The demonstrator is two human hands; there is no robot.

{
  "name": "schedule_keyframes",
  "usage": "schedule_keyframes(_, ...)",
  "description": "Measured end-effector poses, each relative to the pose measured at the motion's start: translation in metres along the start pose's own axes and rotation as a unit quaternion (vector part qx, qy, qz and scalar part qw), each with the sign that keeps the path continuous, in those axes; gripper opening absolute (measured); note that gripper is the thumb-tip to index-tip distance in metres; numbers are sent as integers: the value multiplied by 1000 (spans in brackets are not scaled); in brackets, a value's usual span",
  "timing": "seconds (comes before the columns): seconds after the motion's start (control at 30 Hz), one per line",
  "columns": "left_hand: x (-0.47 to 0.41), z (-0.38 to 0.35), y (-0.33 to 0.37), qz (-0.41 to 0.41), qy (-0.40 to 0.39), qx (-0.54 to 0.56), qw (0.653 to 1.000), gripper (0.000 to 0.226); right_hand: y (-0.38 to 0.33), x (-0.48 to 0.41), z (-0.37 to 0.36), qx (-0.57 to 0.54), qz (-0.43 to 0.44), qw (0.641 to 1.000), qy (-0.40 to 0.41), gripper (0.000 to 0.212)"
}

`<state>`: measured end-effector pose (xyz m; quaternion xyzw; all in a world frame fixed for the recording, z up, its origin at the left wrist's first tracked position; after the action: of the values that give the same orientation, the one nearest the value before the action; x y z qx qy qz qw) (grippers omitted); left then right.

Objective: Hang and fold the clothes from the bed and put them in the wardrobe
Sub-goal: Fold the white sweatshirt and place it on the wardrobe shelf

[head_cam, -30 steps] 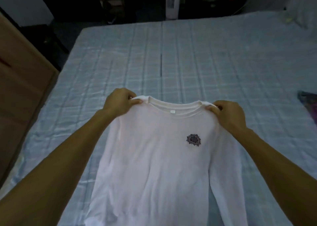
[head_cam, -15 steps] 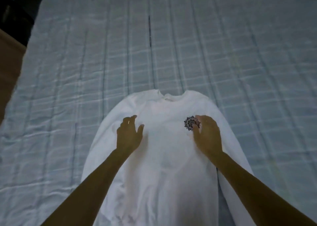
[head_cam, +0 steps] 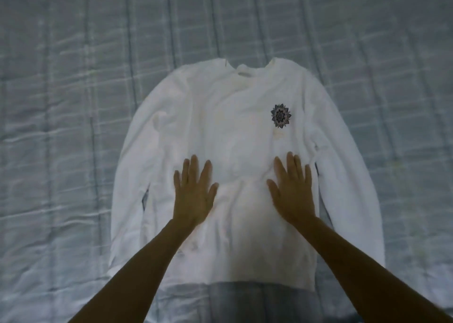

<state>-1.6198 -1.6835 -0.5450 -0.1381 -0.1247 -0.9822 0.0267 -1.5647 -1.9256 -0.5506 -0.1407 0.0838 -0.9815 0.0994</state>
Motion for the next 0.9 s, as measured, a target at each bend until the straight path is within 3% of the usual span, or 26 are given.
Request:
schedule_keyframes(0.2, 115, -32, -16, -99, -86, -15, 991, 76, -5, 96, -15, -38, -15, 998, -36, 64)
schedule_keyframes(0.3, 167, -47, -40, -144, -147, -69, 976, 90, 7, 153, -29, -3, 2, 997, -82, 69)
schedule_keyframes(0.4, 190, -54, -60, -133, -181, -86, 971, 92, 23, 199, -48, 45, 1, 989, -139, 83)
schedule_keyframes(0.47, 192, -56, -63, -130, -175, -94, 971, 91, 28, 215, -56, 60, 1, 987, -150, 89)
schedule_keyframes(0.7, 194, -60, -56, -125, -112, -59, 984, 99, 26, 216, -59, 24, -2, 996, -81, 78)
schedule_keyframes(0.9, 206, -53, -55, -155, -74, -66, 983, 97, 30, 218, -46, 58, 6, 995, -75, 77)
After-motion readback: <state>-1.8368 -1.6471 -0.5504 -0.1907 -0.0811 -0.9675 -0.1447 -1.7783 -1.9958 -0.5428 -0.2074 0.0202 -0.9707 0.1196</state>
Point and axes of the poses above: each hand's wrist, its own x-axis away from the middle knuckle, its own z-axis out of the back of the hand, y = z × x, the point moved 4 cm from there along -x, towards the middle knuckle, and after that the axes turned 3 degrees about -z, right-handed, at the moved point
